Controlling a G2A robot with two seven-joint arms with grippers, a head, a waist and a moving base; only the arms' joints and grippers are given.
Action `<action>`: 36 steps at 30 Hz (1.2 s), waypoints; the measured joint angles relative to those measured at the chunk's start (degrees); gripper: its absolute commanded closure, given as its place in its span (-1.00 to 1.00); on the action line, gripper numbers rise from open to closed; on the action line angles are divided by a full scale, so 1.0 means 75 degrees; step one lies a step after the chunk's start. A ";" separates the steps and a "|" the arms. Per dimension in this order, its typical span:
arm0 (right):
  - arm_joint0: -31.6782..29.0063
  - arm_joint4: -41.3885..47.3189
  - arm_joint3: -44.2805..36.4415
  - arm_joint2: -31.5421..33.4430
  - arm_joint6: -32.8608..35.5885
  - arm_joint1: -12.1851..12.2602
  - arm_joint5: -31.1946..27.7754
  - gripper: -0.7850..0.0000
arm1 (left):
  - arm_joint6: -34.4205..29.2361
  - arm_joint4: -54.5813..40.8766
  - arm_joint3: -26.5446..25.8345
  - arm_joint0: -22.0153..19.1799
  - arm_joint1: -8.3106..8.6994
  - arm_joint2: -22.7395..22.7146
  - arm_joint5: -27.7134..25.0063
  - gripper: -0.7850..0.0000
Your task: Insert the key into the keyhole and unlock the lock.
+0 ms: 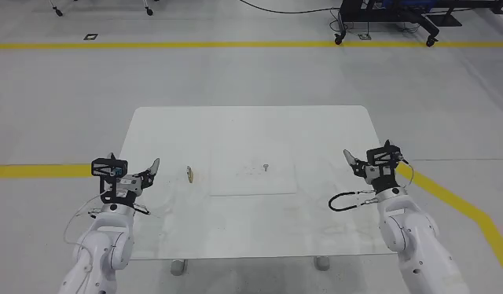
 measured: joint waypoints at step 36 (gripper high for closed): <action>0.4971 0.2722 0.5159 -0.4281 0.2864 -0.0831 -0.4022 0.11 | 0.0000 0.0000 0.0000 0.0000 0.0000 0.0000 0.0000 -1.00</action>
